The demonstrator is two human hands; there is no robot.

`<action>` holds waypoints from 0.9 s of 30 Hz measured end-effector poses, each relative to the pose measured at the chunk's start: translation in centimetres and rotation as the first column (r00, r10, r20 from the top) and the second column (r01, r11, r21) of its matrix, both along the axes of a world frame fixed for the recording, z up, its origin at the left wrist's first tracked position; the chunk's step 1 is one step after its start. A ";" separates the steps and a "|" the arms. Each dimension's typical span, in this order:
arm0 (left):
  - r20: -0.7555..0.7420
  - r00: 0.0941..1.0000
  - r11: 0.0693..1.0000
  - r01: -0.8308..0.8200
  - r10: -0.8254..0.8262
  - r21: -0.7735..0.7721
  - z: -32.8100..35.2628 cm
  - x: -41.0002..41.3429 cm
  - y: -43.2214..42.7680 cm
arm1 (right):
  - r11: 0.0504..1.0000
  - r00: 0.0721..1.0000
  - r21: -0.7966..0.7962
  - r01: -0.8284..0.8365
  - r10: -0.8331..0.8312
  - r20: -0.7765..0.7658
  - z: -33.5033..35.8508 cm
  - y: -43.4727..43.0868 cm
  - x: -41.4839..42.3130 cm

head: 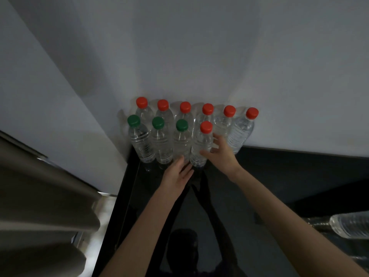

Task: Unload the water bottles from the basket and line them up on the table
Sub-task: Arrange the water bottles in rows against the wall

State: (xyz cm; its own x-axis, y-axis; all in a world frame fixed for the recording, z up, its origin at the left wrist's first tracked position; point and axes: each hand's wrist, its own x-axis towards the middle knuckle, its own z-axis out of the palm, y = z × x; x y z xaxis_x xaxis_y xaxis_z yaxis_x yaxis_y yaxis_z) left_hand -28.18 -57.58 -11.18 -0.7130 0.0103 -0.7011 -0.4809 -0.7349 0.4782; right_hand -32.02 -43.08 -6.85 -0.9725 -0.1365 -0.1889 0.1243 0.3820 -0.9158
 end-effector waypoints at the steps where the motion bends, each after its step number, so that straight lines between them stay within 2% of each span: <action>1: -0.042 0.997 0.995 0.064 -0.067 -0.070 0.8 1.1 0.3 | 1.000 1.000 0.006 -0.014 0.014 -0.013 0.8 0.6 0.8; 3: -0.108 0.971 0.951 0.182 -0.214 -0.249 2.8 3.5 0.7 | 0.998 0.998 0.051 -0.025 0.029 -0.064 2.4 2.1 2.9; 5: -0.166 0.918 0.837 0.239 -0.360 -0.493 4.5 5.4 1.3 | 0.995 0.991 0.102 -0.025 0.039 -0.130 4.0 3.9 5.1; 7: -0.216 0.853 0.694 0.212 -0.475 -0.688 5.7 6.6 2.1 | 0.991 0.981 0.134 -0.006 0.031 -0.190 5.4 6.0 7.4; 10: -0.257 0.751 0.529 0.142 -0.609 -0.837 7.2 7.7 4.1 | 0.993 0.965 0.100 0.061 -0.033 -0.258 7.4 9.3 10.8; 13: -0.284 0.653 0.432 0.072 -0.702 -0.899 8.9 8.6 7.2 | 0.985 0.942 0.101 0.139 -0.100 -0.320 8.9 13.0 13.9; 15: -0.298 0.597 0.401 0.043 -0.745 -0.915 9.9 9.1 9.9 | 0.976 0.926 0.107 0.188 -0.140 -0.350 9.7 15.8 15.7; 21: -0.317 0.476 0.381 0.041 -0.820 -0.924 10.9 10.3 20.4 | 0.932 0.868 0.143 0.334 -0.245 -0.432 11.0 25.5 20.3; 27: -0.300 0.409 0.389 0.154 -0.862 -0.908 9.9 11.8 31.4 | 0.808 0.804 0.352 0.473 -0.232 -0.548 9.9 36.1 24.0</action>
State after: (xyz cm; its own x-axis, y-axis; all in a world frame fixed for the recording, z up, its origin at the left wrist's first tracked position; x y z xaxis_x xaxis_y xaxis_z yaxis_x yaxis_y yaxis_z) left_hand -16.38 -26.17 -1.26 -0.9205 0.3908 -0.0003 0.1202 0.2839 0.9513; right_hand -8.07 -6.97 3.09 -0.9143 0.2175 0.3416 -0.0501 0.7763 -0.6284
